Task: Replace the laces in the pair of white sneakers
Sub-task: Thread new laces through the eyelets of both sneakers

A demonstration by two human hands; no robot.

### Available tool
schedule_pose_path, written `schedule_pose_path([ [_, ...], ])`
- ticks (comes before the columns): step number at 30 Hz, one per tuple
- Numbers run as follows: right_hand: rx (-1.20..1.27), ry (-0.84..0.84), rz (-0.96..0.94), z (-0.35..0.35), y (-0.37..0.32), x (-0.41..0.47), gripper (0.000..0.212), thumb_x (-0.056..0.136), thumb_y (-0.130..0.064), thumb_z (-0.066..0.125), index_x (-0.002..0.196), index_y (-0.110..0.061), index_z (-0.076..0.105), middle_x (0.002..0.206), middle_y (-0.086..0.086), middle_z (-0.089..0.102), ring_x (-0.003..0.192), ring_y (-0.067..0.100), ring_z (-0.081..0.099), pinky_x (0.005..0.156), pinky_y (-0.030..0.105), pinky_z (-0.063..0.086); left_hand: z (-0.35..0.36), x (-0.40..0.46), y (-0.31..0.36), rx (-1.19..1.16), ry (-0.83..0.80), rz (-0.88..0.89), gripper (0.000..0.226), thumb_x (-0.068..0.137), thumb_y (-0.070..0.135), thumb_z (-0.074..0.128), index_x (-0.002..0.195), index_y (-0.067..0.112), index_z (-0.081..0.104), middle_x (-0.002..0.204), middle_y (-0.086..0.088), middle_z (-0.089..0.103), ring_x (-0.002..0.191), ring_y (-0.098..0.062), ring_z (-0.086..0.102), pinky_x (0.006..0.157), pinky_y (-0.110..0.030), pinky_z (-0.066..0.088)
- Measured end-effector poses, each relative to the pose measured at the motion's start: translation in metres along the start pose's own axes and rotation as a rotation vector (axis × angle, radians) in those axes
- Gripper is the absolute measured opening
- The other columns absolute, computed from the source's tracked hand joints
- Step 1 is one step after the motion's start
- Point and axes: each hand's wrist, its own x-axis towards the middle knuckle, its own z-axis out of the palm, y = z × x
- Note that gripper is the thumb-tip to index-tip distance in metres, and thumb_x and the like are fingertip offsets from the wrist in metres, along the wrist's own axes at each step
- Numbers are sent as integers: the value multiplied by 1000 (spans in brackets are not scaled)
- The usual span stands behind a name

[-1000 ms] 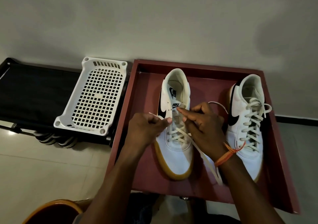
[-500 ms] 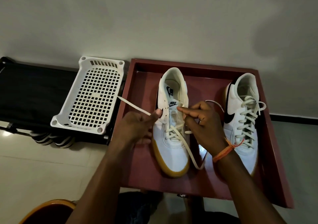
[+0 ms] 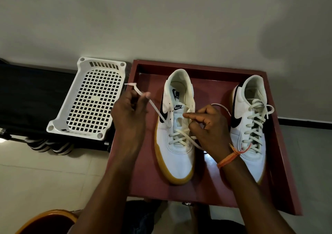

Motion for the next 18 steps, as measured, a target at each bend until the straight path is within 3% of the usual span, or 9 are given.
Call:
schedule_pose_path([
  [4,-3,5,26,1,-2,1,30,78,-15,57,99,-16,78,81,-12,51,77,-2,55,68,3,38,-2,-11,-5,334,-410,-222,57,75,63,71,60,9,59,53,-4,61,44,-15,54,49,-32,46],
  [7,6,3,35,1,-5,0,35,78,-27,52,100,-17,78,81,-12,51,76,0,55,67,4,38,1,-20,-6,257,-644,-352,52,74,43,83,68,-4,64,59,-20,66,47,-19,56,50,-30,50],
  [11,23,-8,58,1,-4,0,32,78,-22,55,100,-19,78,82,-14,51,73,4,56,68,5,39,3,-17,-5,97,-564,-392,25,81,16,81,78,-5,68,61,-15,63,57,-23,58,57,-32,53],
  [14,26,-5,56,2,-4,0,35,77,-26,53,101,-19,78,83,-13,52,73,5,56,68,6,40,2,-13,-5,65,-494,-433,21,85,17,76,76,0,68,67,-10,69,58,-20,61,54,-30,55],
  [18,28,4,50,4,-4,0,38,77,-32,50,101,-19,77,83,-9,53,74,5,56,67,7,40,3,-15,-4,136,-537,-483,39,81,33,79,75,-3,67,67,-17,69,56,-24,67,50,-32,56],
])
